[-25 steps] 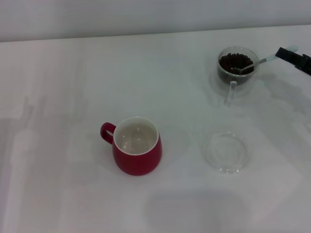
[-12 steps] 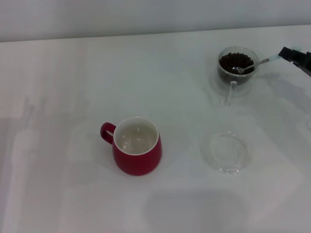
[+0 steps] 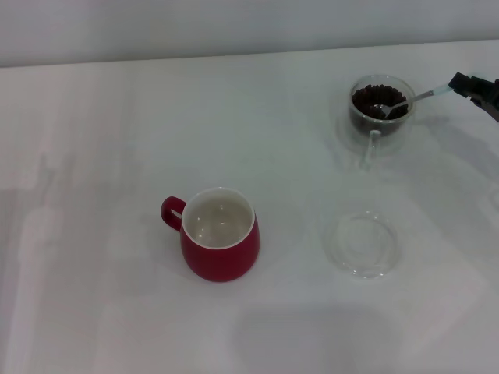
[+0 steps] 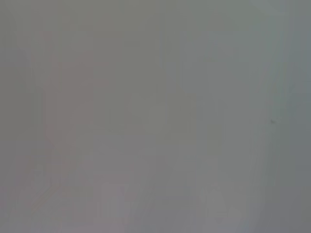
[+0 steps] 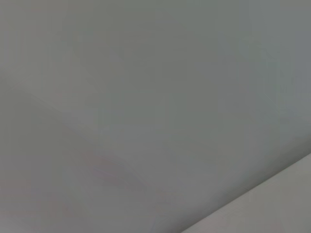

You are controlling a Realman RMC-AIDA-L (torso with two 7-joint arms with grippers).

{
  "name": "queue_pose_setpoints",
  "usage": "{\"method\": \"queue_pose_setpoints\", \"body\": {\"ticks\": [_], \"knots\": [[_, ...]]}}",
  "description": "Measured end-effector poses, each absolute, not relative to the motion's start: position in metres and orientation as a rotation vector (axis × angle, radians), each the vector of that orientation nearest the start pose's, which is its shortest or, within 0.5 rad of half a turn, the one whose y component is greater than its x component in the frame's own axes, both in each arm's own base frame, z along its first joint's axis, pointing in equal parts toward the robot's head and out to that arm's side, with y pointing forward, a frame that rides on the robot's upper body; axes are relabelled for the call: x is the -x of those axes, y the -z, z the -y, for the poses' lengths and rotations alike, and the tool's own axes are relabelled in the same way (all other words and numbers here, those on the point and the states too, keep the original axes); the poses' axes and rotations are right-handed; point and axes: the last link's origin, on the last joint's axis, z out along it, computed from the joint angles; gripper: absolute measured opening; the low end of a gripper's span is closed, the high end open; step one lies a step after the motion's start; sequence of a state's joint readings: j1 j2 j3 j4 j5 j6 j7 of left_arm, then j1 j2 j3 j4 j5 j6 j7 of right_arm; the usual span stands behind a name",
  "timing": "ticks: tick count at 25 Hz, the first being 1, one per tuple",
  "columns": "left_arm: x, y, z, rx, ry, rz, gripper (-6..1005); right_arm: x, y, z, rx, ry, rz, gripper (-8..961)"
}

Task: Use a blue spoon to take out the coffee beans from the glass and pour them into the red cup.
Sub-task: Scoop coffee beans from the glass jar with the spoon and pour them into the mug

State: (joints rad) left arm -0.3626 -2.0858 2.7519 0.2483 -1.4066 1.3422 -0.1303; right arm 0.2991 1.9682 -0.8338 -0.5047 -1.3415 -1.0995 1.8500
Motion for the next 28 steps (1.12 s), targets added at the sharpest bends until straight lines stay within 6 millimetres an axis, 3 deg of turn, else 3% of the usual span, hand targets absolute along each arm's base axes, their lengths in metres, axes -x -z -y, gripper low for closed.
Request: {"method": "queue_pose_setpoints", "body": {"ticks": [28], "knots": [[0.3330,0.0191,-0.2895,1.440,0.809,0.622,888,-0.3689,-0.0677,-0.3246,1.618,-1.118,-1.610,169]]}}
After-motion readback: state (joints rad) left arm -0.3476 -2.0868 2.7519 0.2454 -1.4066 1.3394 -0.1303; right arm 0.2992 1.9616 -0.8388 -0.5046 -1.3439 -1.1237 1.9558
